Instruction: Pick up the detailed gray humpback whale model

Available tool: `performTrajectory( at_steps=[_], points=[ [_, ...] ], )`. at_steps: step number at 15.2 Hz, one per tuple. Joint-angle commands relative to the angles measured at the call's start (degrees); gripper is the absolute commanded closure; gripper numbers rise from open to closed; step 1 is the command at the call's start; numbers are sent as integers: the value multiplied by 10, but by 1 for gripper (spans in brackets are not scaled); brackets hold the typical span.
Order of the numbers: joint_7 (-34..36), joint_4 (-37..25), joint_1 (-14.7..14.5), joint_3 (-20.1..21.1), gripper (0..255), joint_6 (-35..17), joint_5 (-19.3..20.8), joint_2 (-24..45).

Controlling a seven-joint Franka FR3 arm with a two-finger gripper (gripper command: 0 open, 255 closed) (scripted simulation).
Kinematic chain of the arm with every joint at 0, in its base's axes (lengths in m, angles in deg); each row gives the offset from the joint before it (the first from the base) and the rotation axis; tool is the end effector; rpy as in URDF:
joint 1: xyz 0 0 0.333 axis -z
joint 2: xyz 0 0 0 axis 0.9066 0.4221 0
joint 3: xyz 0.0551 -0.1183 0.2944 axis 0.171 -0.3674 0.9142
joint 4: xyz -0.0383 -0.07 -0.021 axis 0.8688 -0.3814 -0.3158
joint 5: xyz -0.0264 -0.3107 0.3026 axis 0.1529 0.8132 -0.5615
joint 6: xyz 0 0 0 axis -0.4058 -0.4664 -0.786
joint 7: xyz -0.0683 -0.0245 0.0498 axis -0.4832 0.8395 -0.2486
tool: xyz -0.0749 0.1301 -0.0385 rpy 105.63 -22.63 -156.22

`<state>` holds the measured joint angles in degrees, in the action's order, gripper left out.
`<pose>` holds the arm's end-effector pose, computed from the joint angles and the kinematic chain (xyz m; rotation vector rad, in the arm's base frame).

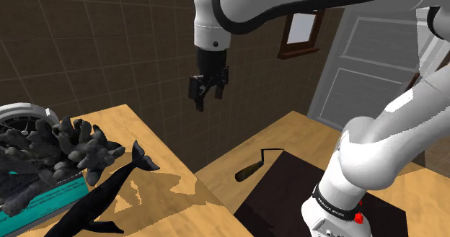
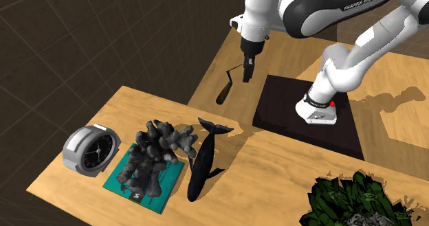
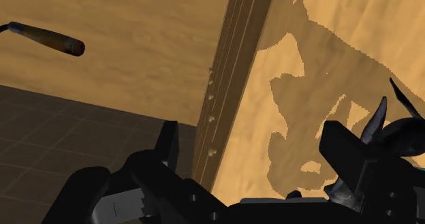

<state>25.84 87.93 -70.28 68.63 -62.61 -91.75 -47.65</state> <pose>0.4318 0.2029 0.4877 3.1224 0.1753 0.0324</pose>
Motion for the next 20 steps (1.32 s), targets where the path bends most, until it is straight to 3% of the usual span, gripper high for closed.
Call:
performTrajectory(
  at_steps=[1,9,15,20],
  points=[
    [26,-22,-5,28,0,-14,12,41],
    [132,-129,-28,114,0,-34,104,212],
    [212,-239,-78,145,0,-14,203,361],
    [225,-230,-86,142,0,-37,218,383]
  ],
)
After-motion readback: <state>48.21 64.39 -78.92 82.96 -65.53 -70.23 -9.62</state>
